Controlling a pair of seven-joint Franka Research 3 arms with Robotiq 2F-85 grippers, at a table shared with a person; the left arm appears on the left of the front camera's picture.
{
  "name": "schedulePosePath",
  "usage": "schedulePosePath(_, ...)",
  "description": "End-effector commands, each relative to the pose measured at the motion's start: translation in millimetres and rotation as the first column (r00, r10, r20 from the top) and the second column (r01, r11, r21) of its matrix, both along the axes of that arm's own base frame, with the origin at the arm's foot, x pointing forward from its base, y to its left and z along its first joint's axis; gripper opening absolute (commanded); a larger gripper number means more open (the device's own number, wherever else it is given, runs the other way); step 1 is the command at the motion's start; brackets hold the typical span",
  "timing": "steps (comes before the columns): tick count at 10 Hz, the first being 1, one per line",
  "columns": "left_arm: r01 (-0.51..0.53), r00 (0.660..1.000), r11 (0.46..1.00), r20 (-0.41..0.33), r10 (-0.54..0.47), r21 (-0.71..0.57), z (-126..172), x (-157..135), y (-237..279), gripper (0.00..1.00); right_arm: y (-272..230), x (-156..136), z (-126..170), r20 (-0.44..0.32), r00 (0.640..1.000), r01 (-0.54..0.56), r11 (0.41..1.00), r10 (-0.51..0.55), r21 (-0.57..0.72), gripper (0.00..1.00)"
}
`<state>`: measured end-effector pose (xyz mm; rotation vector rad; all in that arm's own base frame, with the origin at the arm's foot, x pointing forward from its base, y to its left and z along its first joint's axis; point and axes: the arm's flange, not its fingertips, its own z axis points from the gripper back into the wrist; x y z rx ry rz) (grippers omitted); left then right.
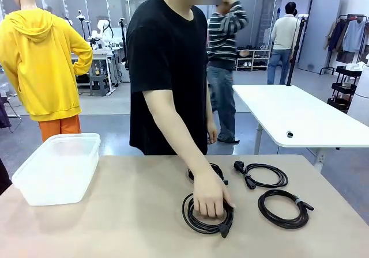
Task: Organize and store the cables.
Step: Place the Power Cable into the Organizing box.
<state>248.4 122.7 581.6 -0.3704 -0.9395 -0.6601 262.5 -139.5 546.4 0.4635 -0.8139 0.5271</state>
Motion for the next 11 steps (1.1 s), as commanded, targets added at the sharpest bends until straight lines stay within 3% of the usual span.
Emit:
schedulePosePath(1, 0.015, 1.000, 1.000, 0.010, -0.015, -0.007, 0.7, -0.6, -0.1, 1.00, -0.3, -0.4, -0.3, 0.007, 1.000, -0.016, 1.000, 0.016, -0.006, 1.00)
schedulePosePath(11, 0.015, 1.000, 1.000, 0.010, -0.015, -0.007, 0.7, -0.6, -0.1, 1.00, -0.3, -0.4, -0.3, 0.007, 1.000, -0.016, 1.000, 0.016, -0.006, 1.00)
